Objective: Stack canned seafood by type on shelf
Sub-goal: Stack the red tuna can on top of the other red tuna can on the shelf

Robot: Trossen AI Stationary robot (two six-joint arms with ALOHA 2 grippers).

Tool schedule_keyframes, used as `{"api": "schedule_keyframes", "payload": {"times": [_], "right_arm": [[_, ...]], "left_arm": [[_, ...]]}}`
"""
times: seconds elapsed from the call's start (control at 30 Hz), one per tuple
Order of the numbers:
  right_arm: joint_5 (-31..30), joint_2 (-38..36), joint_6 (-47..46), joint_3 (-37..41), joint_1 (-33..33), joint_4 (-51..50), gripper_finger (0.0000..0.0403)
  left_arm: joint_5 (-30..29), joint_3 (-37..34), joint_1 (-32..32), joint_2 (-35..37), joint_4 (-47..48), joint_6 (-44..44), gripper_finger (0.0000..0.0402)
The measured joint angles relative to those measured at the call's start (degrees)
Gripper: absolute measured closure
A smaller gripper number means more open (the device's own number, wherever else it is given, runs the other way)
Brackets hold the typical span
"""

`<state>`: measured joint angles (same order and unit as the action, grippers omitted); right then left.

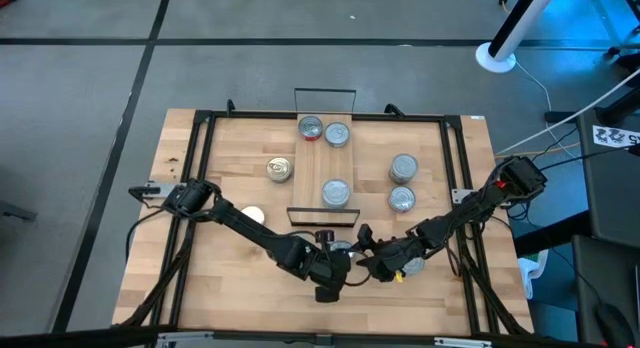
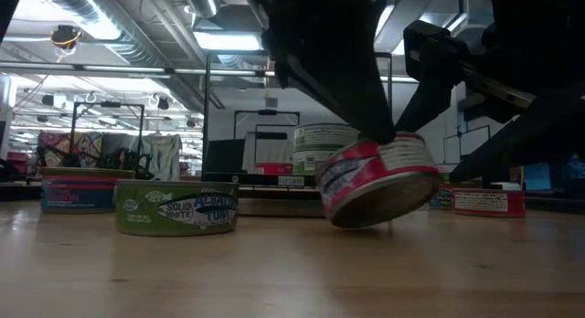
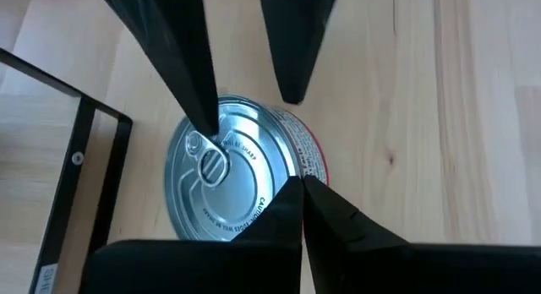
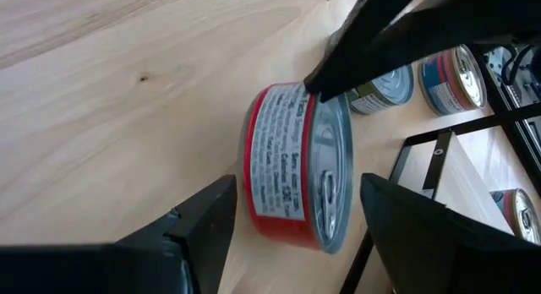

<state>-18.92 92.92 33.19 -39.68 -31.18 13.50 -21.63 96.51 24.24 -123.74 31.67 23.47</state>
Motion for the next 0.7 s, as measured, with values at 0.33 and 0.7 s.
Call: {"api": "schedule_keyframes", "payload": {"times": [0.33,0.7], "right_arm": [[0.02,-0.02,-0.02,-0.02,0.0,0.0,0.015],[0.02,-0.04,-0.04,-0.01,0.0,-0.33,0.015]], "left_arm": [[0.07,0.0,-0.65,0.07,-1.33,4.94,0.0401],[0.14,0.02,-0.93,1.73,-4.36,7.0,0.0401]]}}
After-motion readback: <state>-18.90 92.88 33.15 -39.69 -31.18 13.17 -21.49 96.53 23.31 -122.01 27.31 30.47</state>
